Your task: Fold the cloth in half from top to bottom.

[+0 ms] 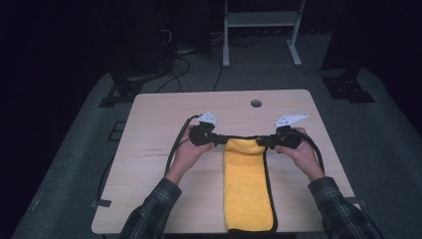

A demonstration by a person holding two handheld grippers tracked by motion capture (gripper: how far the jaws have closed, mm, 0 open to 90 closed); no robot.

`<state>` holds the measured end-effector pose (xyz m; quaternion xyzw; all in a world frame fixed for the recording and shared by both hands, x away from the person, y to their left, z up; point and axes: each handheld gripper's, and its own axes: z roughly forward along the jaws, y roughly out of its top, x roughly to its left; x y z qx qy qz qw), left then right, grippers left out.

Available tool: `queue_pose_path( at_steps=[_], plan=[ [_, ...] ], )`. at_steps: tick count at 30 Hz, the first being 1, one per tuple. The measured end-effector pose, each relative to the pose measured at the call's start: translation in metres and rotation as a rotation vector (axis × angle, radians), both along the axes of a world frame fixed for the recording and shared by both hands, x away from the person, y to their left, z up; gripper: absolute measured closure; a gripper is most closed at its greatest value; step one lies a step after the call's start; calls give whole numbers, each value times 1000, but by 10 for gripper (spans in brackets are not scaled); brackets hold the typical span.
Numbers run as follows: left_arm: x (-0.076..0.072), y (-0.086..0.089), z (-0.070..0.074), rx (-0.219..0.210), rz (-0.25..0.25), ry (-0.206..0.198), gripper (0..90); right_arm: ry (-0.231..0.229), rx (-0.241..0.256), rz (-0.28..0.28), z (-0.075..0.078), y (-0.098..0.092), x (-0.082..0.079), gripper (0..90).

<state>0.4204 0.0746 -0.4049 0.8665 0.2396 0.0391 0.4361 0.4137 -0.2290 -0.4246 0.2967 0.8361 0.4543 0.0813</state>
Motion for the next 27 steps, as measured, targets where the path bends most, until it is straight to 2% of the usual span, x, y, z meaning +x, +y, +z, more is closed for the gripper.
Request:
queue_pose_path(
  at_steps=[1,2,3,4,6,7,8,9,12,14,17,18,19,20,22,23,26,27],
  plan=[
    [0,0,0,0,0,0,852,0,0,0,0,0,0,795],
    [-5,0,-1,3,-10,4,852,14,-8,22,-3,1,-10,795],
    [-11,0,-3,1,-19,14,852,14,-8,22,-3,1,-10,795],
    [-21,0,-7,-5,-34,38,852,24,-22,41,-7,1,-21,795],
    [-31,1,-13,2,-47,49,852,37,-28,58,-11,1,-31,794],
    [-31,1,-13,2,-47,49,852,44,-31,67,-13,2,-36,794],
    [-41,0,-19,8,-61,74,852,50,-36,78,-15,2,-41,794],
    [-41,0,-19,8,-61,74,852,57,-42,86,-18,2,-46,794],
    [-54,-3,-32,47,-86,95,852,74,-60,100,-24,3,-55,794],
    [-61,-6,-46,81,-92,112,851,87,-87,117,-36,4,-65,793],
    [-61,-7,-51,99,-92,110,851,81,-94,116,-41,5,-69,794],
    [-59,-8,-54,111,-86,103,852,62,-100,109,-43,5,-70,795],
    [-59,-8,-54,111,-86,103,852,62,-100,109,-43,5,-70,795],
    [-57,-9,-55,124,-82,94,852,36,-116,102,-45,8,-70,797],
    [-56,-9,-55,128,-80,84,853,24,-126,98,-46,9,-69,798],
    [-52,-10,-55,135,-65,69,853,11,-138,92,-46,11,-65,797],
    [-46,-11,-55,130,-45,65,853,2,-143,78,-46,12,-60,797],
    [-38,-12,-55,132,-31,50,853,-10,-146,64,-46,12,-53,797]
  ],
)
